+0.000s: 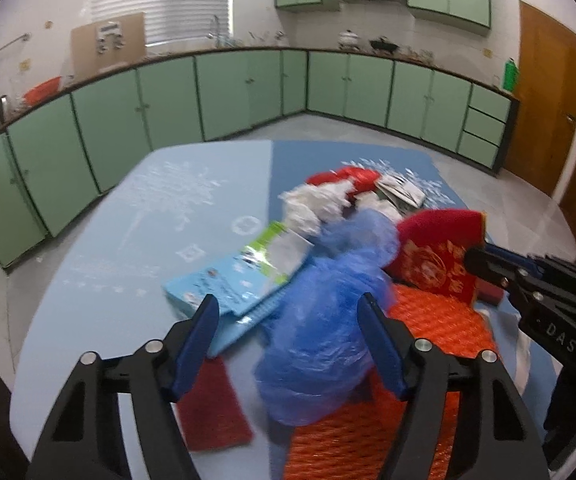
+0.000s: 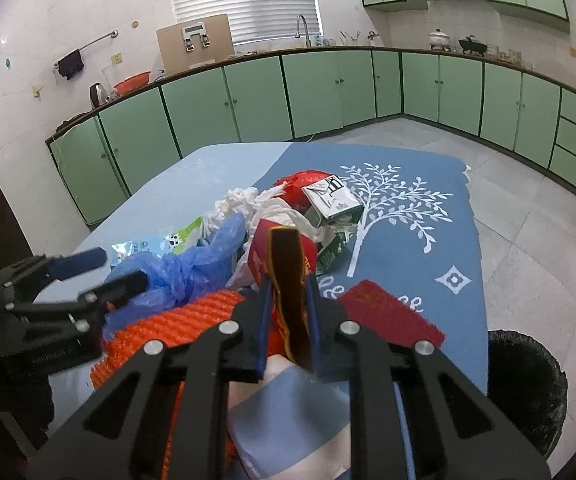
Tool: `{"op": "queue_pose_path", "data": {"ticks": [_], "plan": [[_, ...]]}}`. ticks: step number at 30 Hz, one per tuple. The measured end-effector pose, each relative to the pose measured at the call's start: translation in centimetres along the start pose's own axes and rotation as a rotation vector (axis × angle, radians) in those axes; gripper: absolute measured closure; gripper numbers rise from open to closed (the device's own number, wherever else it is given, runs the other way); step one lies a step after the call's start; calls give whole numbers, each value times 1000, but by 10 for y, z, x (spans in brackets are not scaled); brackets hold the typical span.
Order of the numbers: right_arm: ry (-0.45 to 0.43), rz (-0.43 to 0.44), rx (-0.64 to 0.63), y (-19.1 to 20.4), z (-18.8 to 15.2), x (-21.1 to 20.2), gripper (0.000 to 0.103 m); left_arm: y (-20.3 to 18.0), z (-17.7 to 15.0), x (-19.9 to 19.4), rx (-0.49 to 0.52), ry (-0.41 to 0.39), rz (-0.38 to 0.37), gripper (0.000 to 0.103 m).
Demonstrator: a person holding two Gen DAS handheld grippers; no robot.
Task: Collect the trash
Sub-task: 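Grasp the red fabric pouch with the right tool while the left tool reaches the blue plastic bag, then grasp the blue plastic bag with the left tool while the right tool lifts the red pouch, then carry both items over the black bin and open both tools to drop them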
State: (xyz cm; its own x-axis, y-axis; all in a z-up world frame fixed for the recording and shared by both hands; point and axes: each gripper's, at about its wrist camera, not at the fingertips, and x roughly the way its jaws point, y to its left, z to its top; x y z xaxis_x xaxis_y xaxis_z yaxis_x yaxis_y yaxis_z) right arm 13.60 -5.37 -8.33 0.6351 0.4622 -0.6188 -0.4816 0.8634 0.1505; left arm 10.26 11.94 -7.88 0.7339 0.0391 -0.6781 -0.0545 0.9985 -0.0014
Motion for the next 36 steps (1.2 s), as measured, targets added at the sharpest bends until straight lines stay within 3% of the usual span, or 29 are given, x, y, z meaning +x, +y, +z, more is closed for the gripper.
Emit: {"op": "queue_pose_path", "data": {"ticks": [3,5,8,24,36], "plan": [[-1,2,-5,0,0,0,88,-4,-2,6,9,32,-36,56],[-3,5,-8,1,0,1,88,-4,-4,9,-1,46,-86,87],[-11,8,-15,4,2,-1,88,-3,-4,7,-8,34,-107,96],[-139,19,-52,17,30,-45,90,-1,35,-54,-27,-165,-118,98],[-230,-111,-4,-21,26,-111,90,-51,50,-71,42,-211,-228,98]]}}
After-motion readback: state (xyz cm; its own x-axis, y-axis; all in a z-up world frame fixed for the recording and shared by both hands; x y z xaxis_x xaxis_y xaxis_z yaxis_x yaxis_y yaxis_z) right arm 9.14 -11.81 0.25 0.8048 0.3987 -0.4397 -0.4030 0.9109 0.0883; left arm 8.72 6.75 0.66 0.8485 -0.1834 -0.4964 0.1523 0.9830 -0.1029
